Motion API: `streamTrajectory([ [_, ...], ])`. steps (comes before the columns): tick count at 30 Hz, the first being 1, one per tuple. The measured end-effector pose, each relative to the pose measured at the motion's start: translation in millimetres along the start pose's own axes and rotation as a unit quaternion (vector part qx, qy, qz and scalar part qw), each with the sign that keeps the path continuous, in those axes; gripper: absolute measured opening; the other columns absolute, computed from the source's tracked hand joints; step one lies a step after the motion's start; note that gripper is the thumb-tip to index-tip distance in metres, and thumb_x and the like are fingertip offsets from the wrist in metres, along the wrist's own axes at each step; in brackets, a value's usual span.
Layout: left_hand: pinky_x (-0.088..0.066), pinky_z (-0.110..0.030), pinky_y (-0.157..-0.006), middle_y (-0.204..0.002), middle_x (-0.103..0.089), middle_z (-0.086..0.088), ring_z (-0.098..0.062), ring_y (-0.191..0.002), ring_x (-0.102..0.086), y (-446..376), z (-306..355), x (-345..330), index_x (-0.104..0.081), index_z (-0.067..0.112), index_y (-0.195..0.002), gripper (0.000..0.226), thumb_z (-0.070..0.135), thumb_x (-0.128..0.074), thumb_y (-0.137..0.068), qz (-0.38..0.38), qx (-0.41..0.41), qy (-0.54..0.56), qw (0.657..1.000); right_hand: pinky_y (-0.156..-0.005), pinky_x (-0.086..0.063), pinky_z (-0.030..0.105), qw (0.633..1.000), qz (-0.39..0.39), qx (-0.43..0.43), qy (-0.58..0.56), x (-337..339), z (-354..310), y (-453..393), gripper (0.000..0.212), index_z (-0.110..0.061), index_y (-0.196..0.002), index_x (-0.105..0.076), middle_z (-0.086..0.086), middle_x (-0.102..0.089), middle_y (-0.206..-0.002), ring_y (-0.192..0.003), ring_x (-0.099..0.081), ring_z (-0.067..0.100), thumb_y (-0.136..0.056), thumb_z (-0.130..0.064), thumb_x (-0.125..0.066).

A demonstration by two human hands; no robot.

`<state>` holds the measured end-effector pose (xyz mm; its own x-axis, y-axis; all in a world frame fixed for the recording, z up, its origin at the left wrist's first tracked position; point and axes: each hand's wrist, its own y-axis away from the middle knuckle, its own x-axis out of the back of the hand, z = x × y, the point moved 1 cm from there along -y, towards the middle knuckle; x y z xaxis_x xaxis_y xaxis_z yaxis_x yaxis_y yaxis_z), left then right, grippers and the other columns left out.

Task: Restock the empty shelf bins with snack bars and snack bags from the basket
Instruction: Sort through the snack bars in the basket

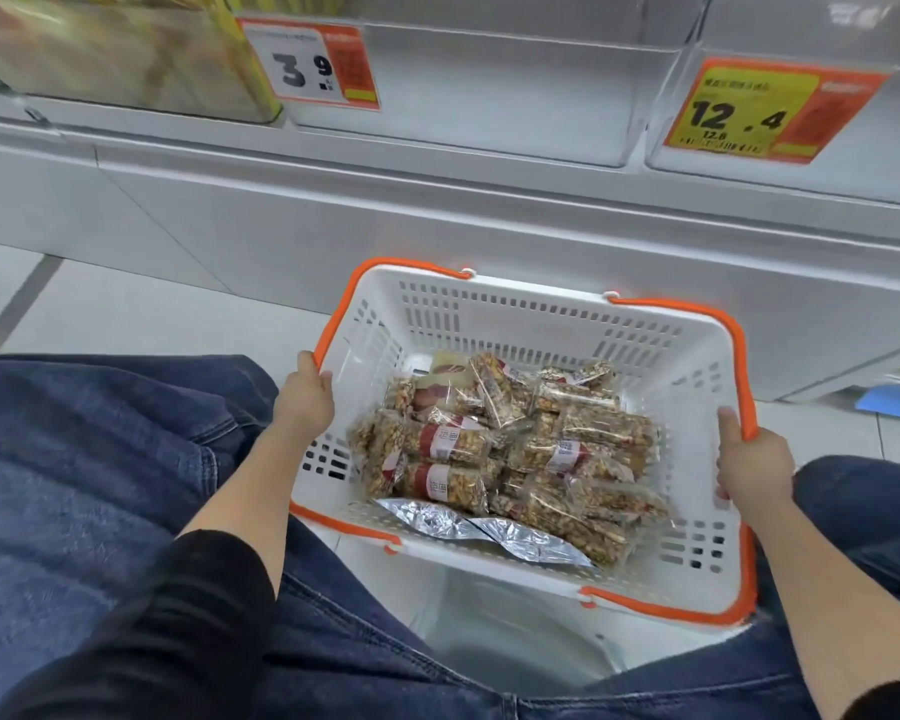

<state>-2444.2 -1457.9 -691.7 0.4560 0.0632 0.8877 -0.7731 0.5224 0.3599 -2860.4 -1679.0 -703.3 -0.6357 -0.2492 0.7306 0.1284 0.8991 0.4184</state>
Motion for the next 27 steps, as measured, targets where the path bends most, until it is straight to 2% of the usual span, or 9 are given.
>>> streamTrajectory([
  [3,-0.039,-0.044,-0.071,-0.112,-0.048,-0.032,-0.042,-0.087,-0.051,1,1,0,-0.032,-0.003,-0.122,0.031,0.02,-0.033,-0.102,0.004,0.012,-0.002,1.0,-0.055,-0.048,0.035,0.997,0.055,0.013,0.058,-2,-4,3,0.057,0.001,-0.084,-0.052,0.019,-0.059,-0.075,-0.063,-0.059,0.036,-0.097,-0.052,-0.033],
  [5,-0.038,-0.048,-0.084,-0.123,-0.039,-0.031,-0.046,-0.105,-0.044,3,2,-1,-0.031,-0.004,-0.126,0.035,0.018,-0.038,-0.1,0.017,0.006,-0.051,0.999,-0.063,-0.05,0.043,0.991,0.094,0.021,0.09,-3,-9,7,0.048,-0.003,-0.093,-0.045,0.017,-0.057,-0.083,-0.071,-0.058,0.038,-0.098,-0.049,-0.033],
  [8,-0.037,-0.049,-0.094,-0.133,-0.032,-0.027,-0.042,-0.119,-0.034,11,10,-4,-0.029,-0.002,-0.131,0.047,0.019,-0.049,-0.095,0.054,0.003,-0.118,0.992,-0.083,-0.046,0.056,0.973,0.151,0.082,0.152,-8,-14,11,0.036,-0.003,-0.115,-0.04,0.025,-0.051,-0.116,-0.1,-0.052,0.045,-0.096,-0.033,-0.046],
  [10,-0.029,-0.05,-0.105,-0.142,-0.027,-0.026,-0.041,-0.131,-0.025,17,20,-5,-0.023,-0.002,-0.139,0.065,0.028,-0.054,-0.091,0.09,-0.031,-0.15,0.984,-0.099,-0.031,0.059,0.937,0.195,0.178,0.227,-14,-21,17,0.05,-0.003,-0.131,-0.037,0.026,-0.04,-0.137,-0.123,-0.039,0.045,-0.091,-0.028,-0.055],
  [13,-0.003,-0.052,-0.115,-0.155,-0.009,-0.023,-0.041,-0.143,-0.001,29,46,-16,-0.011,0.009,-0.15,0.082,0.05,-0.05,-0.089,0.072,-0.193,-0.163,0.965,-0.113,-0.011,0.057,0.907,0.082,0.33,0.246,-39,-51,42,0.072,-0.018,-0.147,-0.024,0.015,-0.016,-0.156,-0.143,-0.014,0.035,-0.088,-0.044,-0.055],
  [15,0.002,-0.058,-0.115,-0.158,0.003,-0.013,-0.037,-0.144,0.013,40,66,-32,-0.005,0.023,-0.151,0.092,0.066,-0.048,-0.083,-0.042,-0.264,-0.178,0.947,-0.112,0.004,0.059,0.887,-0.094,0.363,0.27,-63,-64,61,0.097,-0.034,-0.151,-0.003,0.001,0.011,-0.159,-0.145,0.01,0.028,-0.078,-0.063,-0.06],
  [18,0.006,-0.068,-0.107,-0.159,0.012,-0.001,-0.036,-0.141,0.022,59,75,-66,-0.002,0.042,-0.148,0.103,0.081,-0.053,-0.067,-0.243,-0.242,-0.205,0.917,-0.103,0.012,0.069,0.824,-0.305,0.315,0.36,-97,-49,83,0.123,-0.048,-0.144,0.016,-0.011,0.033,-0.151,-0.134,0.036,0.026,-0.059,-0.071,-0.07],
  [21,0.007,-0.074,-0.103,-0.158,0.017,0.002,-0.039,-0.142,0.019,67,63,-93,0.011,0.05,-0.144,0.111,0.081,-0.058,-0.063,-0.307,-0.199,-0.244,0.898,-0.103,0.004,0.075,0.801,-0.319,0.287,0.418,-107,-36,85,0.121,-0.039,-0.149,0.007,-0.01,0.029,-0.154,-0.135,0.038,0.03,-0.062,-0.066,-0.072],
  [27,0.005,-0.078,-0.099,-0.158,0.017,0.005,-0.042,-0.141,0.019,56,69,-95,0.017,0.043,-0.146,0.126,0.083,-0.061,-0.055,-0.272,-0.224,-0.291,0.889,-0.103,0.004,0.076,0.755,-0.262,0.304,0.518,-125,-49,96,0.115,-0.022,-0.151,0.005,0.007,0.029,-0.154,-0.136,0.034,0.036,-0.073,-0.055,-0.072],
])
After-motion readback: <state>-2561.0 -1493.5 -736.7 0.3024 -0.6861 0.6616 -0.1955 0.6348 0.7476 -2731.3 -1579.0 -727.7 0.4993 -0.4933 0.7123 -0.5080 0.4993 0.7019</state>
